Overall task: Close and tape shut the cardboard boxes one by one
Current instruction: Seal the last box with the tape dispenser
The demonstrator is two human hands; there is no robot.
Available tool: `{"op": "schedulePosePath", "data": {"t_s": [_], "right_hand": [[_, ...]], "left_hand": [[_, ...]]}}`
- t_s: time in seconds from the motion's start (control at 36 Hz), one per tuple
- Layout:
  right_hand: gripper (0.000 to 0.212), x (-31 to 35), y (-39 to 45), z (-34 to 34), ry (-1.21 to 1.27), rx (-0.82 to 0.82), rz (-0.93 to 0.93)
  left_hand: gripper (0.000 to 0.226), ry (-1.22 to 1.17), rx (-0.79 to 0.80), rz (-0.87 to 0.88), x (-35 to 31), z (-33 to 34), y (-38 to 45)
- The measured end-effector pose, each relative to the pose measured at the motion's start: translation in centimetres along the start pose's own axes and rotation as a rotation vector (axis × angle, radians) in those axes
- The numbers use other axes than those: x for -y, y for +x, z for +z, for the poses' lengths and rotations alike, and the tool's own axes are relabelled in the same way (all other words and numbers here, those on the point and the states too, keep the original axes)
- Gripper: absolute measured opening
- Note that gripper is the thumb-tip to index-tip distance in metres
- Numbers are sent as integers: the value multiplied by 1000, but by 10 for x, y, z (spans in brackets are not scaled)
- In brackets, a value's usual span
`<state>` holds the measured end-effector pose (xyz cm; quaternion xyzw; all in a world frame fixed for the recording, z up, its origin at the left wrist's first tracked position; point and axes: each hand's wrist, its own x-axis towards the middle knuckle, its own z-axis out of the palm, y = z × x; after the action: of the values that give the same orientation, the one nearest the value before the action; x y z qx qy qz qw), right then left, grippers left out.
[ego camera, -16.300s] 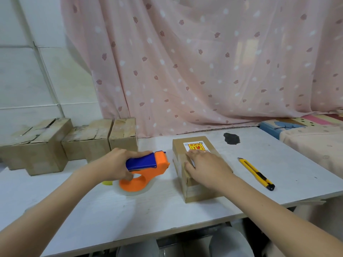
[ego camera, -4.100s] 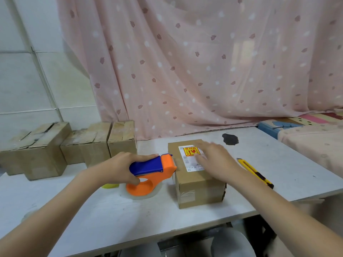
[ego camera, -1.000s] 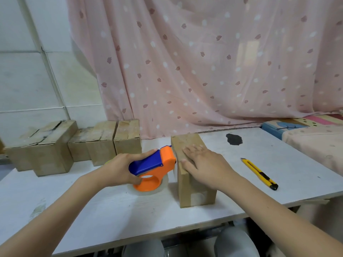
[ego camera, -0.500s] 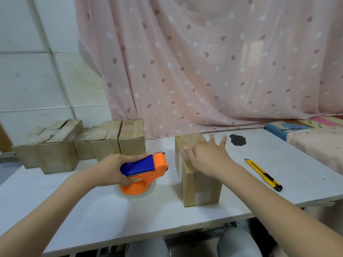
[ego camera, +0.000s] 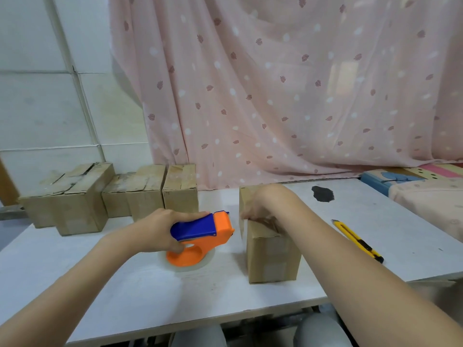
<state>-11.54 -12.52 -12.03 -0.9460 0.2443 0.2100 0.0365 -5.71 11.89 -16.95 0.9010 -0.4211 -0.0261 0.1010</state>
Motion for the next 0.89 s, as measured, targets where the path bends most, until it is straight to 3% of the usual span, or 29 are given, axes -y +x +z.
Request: {"op": "schedulePosePath", "data": {"t_s": [0.19, 0.36, 0.58, 0.69, 0.78, 0.89], "right_hand": [[40, -9, -20, -12, 77, 124, -41], [45, -37, -42, -18, 210, 71, -101], [65, -62, -29, -12, 501, 3, -55], [63, -82, -25, -9, 702, 81, -60], [75, -104, -19, 1, 836, 134, -72], [58, -124, -11, 24, 1039, 166, -84]], "left_hand": [[87, -7, -3, 8, -1, -1, 2], [88, -55, -17, -4, -7, -6, 1], [92, -73, -7, -10, -13, -3, 5], [91, -55, -13, -14, -12, -5, 4], [91, -64, -15, -18, -7, -3, 2], [90, -27, -21, -12, -4, 4, 0]]}}
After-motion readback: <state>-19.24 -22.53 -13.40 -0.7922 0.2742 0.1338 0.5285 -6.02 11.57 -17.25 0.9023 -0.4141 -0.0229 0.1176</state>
